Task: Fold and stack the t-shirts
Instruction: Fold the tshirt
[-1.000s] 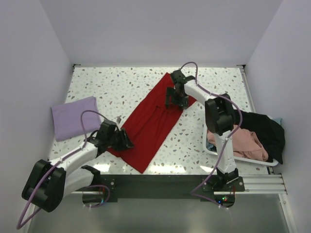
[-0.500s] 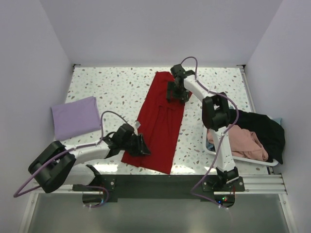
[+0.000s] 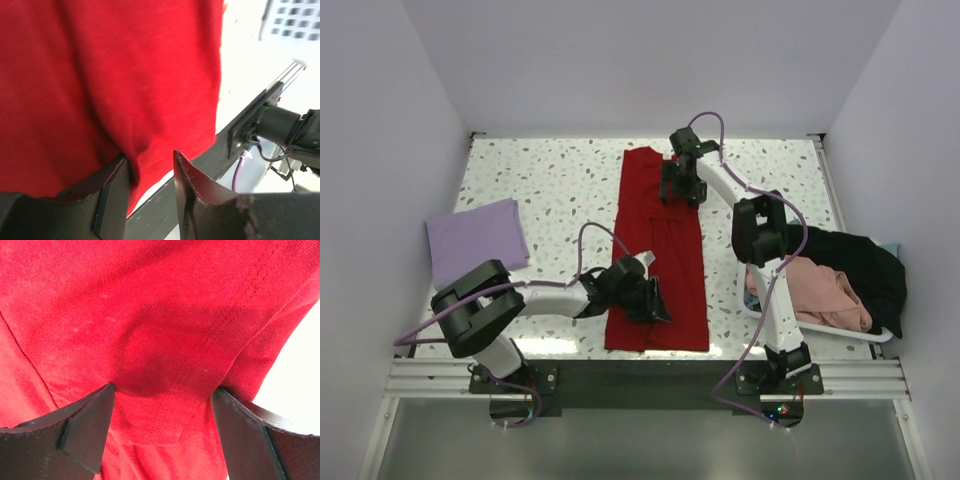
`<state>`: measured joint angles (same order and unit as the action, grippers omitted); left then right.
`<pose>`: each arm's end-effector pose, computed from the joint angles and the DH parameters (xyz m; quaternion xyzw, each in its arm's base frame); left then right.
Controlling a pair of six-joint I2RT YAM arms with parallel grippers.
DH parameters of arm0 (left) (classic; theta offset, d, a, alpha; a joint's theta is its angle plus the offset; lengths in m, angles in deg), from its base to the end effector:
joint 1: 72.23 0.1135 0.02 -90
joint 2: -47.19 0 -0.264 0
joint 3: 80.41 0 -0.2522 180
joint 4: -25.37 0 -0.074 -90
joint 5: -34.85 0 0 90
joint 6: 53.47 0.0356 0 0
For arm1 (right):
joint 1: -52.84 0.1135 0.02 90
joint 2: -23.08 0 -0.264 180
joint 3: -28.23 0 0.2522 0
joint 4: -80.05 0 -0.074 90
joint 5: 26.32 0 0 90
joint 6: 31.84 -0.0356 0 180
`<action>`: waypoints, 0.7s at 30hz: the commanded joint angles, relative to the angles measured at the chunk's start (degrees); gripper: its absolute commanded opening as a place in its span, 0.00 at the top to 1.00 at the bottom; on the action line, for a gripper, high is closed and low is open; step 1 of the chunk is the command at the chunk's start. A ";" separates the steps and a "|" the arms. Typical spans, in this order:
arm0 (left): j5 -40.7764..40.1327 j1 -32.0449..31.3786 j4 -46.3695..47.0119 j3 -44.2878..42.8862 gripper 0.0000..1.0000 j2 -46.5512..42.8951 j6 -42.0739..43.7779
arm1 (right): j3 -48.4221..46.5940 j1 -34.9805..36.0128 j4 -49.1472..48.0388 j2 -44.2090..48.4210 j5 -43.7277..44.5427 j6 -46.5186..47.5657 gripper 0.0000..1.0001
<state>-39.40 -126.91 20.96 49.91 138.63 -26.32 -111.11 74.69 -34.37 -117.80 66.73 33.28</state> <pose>0.1596 -0.2420 0.1313 -0.0145 0.9203 -0.3820 0.0830 0.4829 0.1916 0.1724 0.0312 0.9793 0.0547 0.1924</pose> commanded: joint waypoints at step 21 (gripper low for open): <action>-21.72 -0.78 -28.67 4.61 0.52 -30.07 4.32 | 46.62 9.78 -7.95 53.06 -7.19 -5.69 0.18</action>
<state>-58.46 -127.65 -2.12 50.74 111.00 -20.48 -73.10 80.46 -40.67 -68.77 59.58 31.72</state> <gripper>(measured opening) 0.479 0.826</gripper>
